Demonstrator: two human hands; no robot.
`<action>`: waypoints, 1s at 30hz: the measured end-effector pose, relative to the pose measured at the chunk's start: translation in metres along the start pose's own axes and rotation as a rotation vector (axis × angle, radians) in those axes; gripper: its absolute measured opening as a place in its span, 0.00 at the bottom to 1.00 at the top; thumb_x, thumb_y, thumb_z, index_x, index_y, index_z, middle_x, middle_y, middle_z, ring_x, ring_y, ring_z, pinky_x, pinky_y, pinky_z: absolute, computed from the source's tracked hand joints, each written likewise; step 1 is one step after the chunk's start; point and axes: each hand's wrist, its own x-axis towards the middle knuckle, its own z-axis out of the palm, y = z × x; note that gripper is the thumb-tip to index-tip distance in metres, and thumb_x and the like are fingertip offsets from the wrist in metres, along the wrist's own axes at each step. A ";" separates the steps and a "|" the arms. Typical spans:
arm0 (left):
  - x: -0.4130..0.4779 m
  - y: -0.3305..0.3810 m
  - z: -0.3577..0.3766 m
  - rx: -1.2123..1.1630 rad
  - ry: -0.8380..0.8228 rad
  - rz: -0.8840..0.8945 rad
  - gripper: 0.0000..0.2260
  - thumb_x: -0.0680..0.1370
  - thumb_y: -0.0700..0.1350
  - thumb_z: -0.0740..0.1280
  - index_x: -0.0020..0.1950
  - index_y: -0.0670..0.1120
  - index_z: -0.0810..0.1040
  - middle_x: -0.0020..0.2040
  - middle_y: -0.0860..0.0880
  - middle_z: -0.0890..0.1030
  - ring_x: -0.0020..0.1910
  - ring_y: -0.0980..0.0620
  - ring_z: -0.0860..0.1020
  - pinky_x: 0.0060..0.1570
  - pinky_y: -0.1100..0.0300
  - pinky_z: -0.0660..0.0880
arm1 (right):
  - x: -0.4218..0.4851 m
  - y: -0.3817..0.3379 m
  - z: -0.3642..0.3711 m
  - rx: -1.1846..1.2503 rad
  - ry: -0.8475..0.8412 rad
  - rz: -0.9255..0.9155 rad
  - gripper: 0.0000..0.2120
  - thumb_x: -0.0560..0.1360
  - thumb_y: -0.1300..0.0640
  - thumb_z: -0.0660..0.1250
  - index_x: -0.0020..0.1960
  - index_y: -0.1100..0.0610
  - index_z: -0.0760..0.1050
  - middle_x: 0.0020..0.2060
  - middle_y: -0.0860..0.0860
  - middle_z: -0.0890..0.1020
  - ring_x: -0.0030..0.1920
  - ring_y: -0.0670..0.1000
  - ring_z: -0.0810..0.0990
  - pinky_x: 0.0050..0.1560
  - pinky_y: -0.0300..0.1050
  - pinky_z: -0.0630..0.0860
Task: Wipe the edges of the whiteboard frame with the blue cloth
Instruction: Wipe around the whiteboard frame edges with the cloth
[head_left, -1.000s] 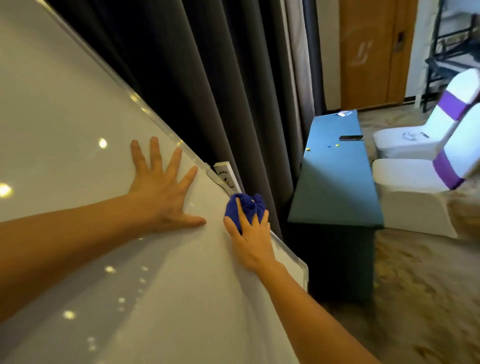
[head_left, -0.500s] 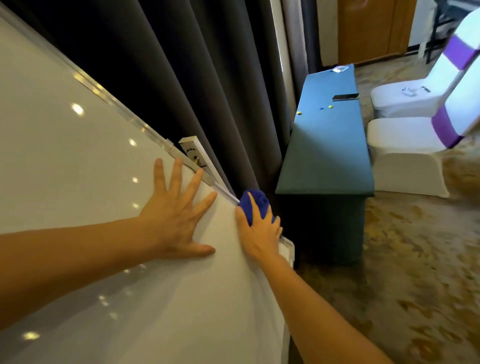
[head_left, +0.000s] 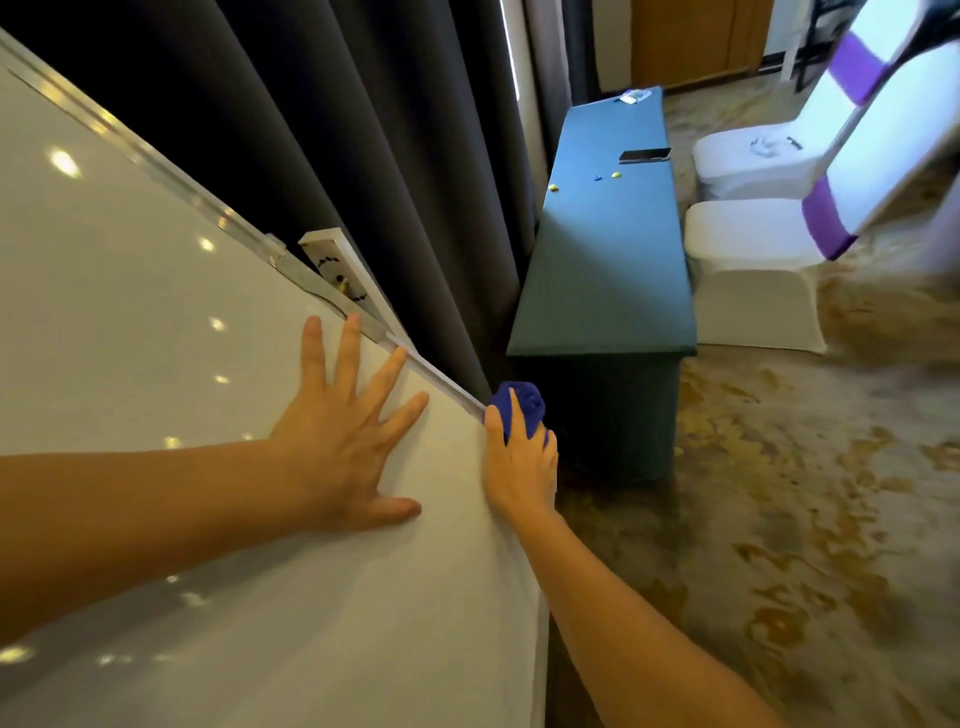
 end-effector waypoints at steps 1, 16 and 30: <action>0.000 -0.001 0.000 0.005 -0.002 -0.006 0.49 0.63 0.81 0.37 0.77 0.56 0.33 0.78 0.38 0.33 0.69 0.22 0.30 0.61 0.21 0.34 | 0.002 0.004 -0.001 -0.006 -0.029 0.062 0.29 0.77 0.29 0.42 0.75 0.31 0.39 0.81 0.52 0.48 0.79 0.58 0.39 0.75 0.63 0.42; -0.002 0.020 -0.012 -0.023 -0.051 -0.060 0.51 0.66 0.79 0.39 0.77 0.46 0.33 0.77 0.36 0.34 0.70 0.23 0.31 0.66 0.24 0.39 | -0.015 0.009 0.009 0.067 -0.073 -0.105 0.26 0.76 0.28 0.43 0.73 0.25 0.42 0.80 0.47 0.41 0.77 0.53 0.31 0.74 0.57 0.37; -0.002 0.097 -0.006 -0.074 -0.056 -0.036 0.48 0.72 0.74 0.42 0.76 0.41 0.32 0.74 0.31 0.31 0.66 0.20 0.28 0.64 0.23 0.36 | -0.040 0.062 -0.012 -0.136 -0.230 -0.397 0.34 0.75 0.26 0.46 0.75 0.31 0.35 0.74 0.40 0.26 0.74 0.49 0.24 0.73 0.54 0.30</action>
